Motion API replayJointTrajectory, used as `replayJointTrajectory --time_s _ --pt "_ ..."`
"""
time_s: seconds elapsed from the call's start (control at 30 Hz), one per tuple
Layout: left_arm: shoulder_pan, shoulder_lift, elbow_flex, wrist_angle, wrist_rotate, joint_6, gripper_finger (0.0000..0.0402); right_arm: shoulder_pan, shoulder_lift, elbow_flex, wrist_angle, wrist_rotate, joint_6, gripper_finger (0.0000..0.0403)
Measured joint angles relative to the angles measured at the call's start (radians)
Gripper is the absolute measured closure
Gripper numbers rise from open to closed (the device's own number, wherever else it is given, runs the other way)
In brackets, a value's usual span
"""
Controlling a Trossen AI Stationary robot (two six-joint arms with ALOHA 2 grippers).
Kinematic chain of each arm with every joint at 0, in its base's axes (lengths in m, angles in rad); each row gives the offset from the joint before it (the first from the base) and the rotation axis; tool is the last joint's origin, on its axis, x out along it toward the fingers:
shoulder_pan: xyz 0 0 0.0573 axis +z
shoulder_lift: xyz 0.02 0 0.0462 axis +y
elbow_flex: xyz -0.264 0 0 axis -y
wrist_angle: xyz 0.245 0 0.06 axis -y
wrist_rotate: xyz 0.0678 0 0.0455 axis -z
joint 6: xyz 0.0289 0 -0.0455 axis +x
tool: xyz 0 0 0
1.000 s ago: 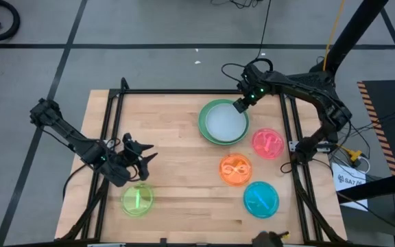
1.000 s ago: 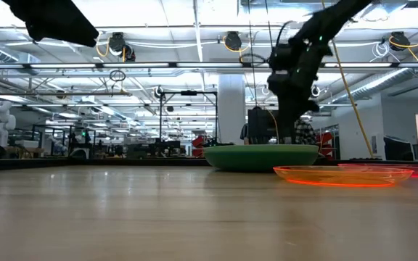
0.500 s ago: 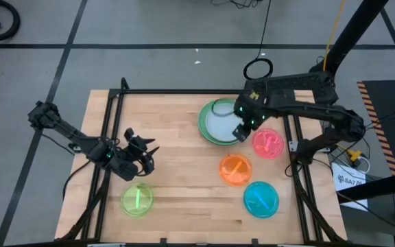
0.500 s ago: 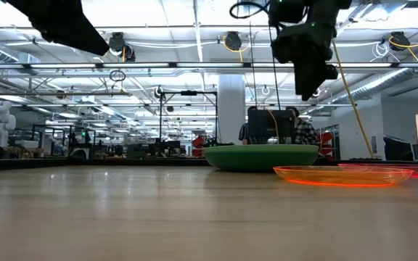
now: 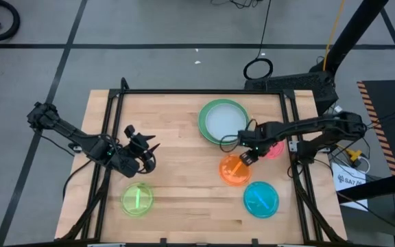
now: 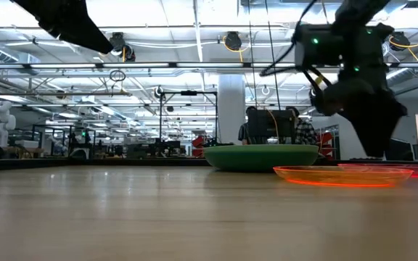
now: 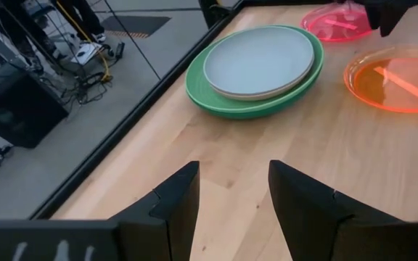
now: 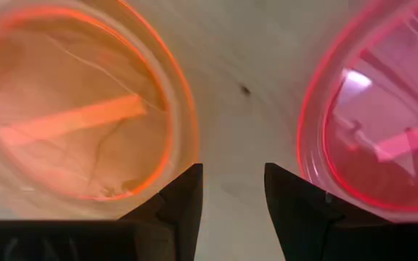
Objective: Stack plastic plates
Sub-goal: Stack the orange plate on top of the light blue plate
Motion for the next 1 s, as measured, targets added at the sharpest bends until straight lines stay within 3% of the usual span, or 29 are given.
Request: replayJointTrajectory --time_s 0.4,0.87,1.0 --pt "0.046 0.000 0.000 0.011 -0.007 0.037 0.0229 0.092 0.008 -0.019 0.096 0.027 0.141 0.0264" --pt "0.049 0.000 0.000 0.007 -0.007 0.029 0.0229 0.115 0.104 -0.018 0.206 0.054 0.106 0.0265" --pt "0.049 0.000 0.000 0.007 -0.007 0.030 0.0229 0.116 0.105 -0.018 0.254 0.051 0.102 0.0281"
